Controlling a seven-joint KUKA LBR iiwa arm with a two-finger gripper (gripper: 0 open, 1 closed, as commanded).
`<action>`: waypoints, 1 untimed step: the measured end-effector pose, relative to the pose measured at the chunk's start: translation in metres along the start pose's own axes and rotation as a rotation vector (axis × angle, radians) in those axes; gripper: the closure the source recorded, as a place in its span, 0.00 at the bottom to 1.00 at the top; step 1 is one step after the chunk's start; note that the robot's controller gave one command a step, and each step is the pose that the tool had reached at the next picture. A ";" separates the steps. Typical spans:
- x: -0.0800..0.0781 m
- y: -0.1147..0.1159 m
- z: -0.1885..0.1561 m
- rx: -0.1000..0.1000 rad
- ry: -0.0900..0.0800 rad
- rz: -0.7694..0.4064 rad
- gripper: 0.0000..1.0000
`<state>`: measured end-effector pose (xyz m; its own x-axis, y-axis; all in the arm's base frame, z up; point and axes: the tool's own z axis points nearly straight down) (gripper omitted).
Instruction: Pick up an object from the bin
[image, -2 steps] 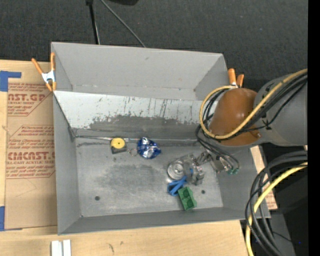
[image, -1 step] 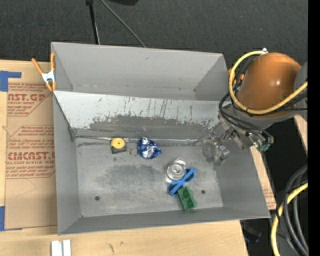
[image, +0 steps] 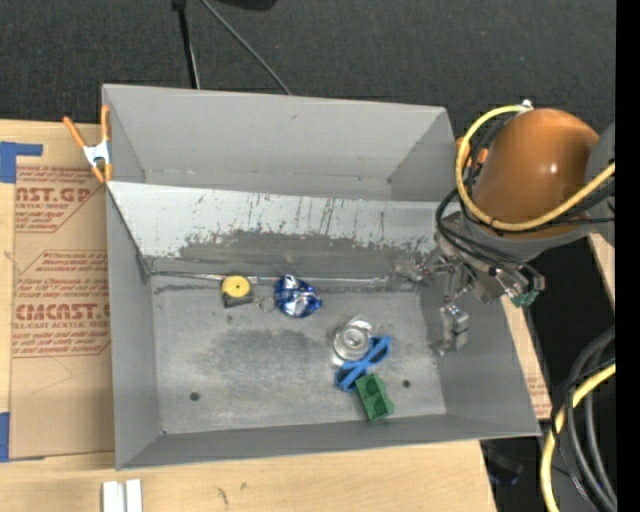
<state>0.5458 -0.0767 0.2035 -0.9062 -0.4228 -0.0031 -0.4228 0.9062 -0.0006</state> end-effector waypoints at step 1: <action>0.008 0.061 0.131 0.001 0.000 0.229 0.00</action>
Offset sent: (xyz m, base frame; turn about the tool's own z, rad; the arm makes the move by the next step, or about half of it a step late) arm -0.0345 0.0513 -0.1335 0.2297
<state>0.5130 -0.0245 0.0726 -0.9786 -0.2058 -0.0029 -0.2058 0.9786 -0.0005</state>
